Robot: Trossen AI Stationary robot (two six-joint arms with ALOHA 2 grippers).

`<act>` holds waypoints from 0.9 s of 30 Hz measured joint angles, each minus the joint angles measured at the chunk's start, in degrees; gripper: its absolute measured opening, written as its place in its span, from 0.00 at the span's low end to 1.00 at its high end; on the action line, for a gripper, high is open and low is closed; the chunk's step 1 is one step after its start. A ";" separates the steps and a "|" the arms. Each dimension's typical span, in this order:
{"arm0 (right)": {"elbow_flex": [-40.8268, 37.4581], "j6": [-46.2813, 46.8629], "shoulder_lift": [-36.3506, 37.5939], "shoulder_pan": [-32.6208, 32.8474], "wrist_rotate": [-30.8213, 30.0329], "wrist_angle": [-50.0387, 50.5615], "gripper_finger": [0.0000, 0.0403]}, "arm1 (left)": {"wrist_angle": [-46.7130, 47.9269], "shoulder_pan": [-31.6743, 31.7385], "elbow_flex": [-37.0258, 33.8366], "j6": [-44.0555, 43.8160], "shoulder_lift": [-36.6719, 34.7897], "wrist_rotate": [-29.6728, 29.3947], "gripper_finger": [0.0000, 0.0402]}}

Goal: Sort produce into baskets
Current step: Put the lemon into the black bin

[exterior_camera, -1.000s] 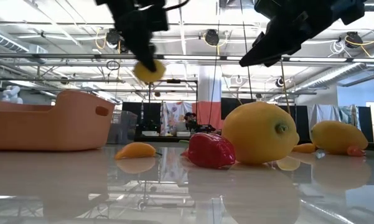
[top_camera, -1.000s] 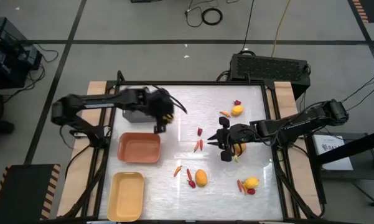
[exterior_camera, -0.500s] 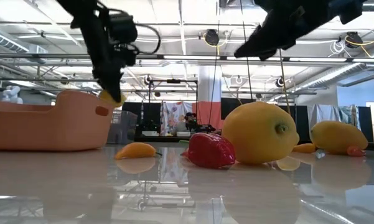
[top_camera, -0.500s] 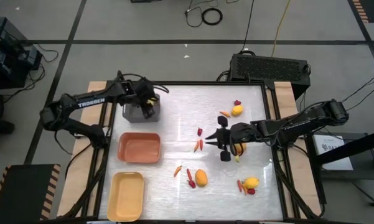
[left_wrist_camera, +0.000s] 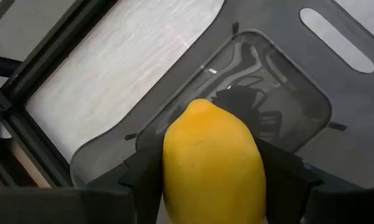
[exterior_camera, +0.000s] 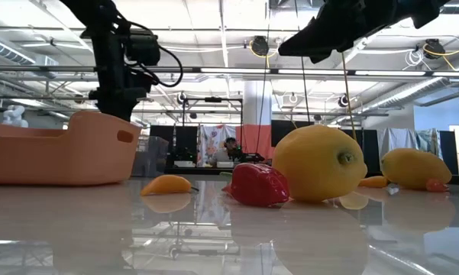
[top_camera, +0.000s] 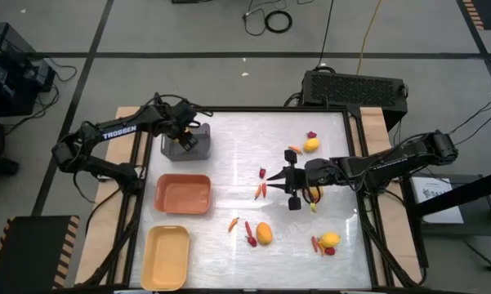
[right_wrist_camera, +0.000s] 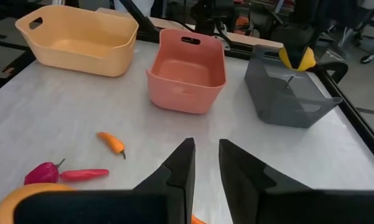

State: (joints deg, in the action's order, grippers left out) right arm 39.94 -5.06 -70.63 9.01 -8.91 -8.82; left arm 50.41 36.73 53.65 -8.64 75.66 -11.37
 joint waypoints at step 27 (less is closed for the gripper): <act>0.00 1.03 0.00 -0.04 -0.04 1.14 0.16 | -2.59 -2.74 0.02 2.76 0.00 -1.07 0.72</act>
State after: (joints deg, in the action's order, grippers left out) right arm 39.94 -4.03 -70.63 8.97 -8.95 -7.68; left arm 47.82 33.99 53.67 -5.89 75.66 -12.43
